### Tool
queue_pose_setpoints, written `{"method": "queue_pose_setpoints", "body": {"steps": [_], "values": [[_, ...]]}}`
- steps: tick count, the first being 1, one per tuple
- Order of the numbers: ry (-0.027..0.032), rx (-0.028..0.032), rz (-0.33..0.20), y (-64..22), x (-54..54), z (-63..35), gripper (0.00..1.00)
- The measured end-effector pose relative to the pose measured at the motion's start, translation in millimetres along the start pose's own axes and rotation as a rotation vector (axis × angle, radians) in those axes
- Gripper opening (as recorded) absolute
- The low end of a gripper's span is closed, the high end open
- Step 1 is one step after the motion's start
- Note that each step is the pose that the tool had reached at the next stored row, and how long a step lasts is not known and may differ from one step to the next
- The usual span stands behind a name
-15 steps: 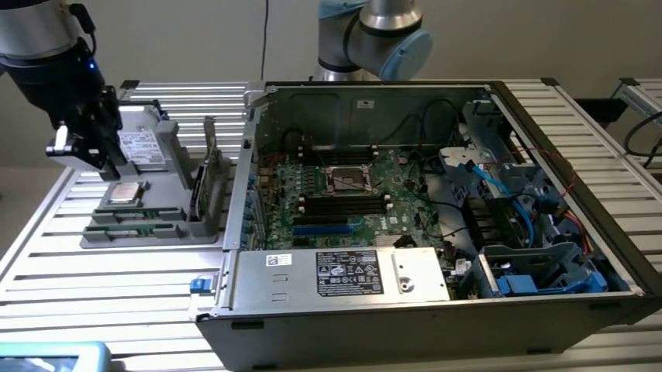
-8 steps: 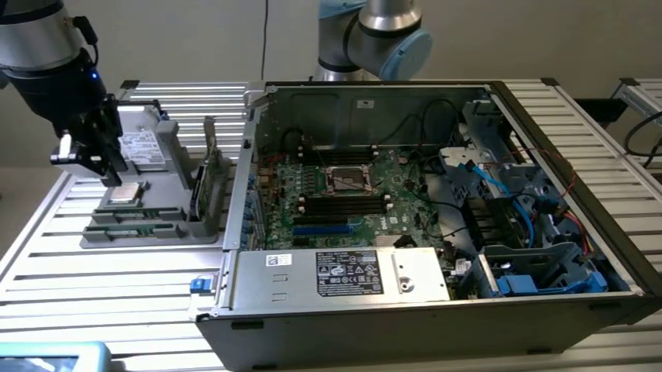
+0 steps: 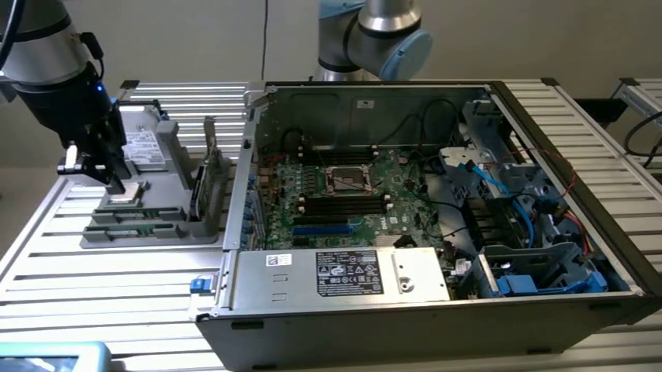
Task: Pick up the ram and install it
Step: 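Pick up the ram and move it above insertion slot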
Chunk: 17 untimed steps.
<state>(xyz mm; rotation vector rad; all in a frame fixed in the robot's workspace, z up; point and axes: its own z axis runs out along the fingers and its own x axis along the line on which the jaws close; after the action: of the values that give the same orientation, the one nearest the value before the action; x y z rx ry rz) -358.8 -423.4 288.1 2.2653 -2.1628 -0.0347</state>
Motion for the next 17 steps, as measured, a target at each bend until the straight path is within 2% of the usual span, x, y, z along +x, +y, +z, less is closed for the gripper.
{"method": "queue_pose_setpoints", "body": {"steps": [6, 17], "values": [[0.0003, 0.0001, 0.0, 5.7, 1.5, 9.5, 0.36], [0.0003, 0.0, 0.0, 4.5, 5.4, 29.4, 0.36]]}}
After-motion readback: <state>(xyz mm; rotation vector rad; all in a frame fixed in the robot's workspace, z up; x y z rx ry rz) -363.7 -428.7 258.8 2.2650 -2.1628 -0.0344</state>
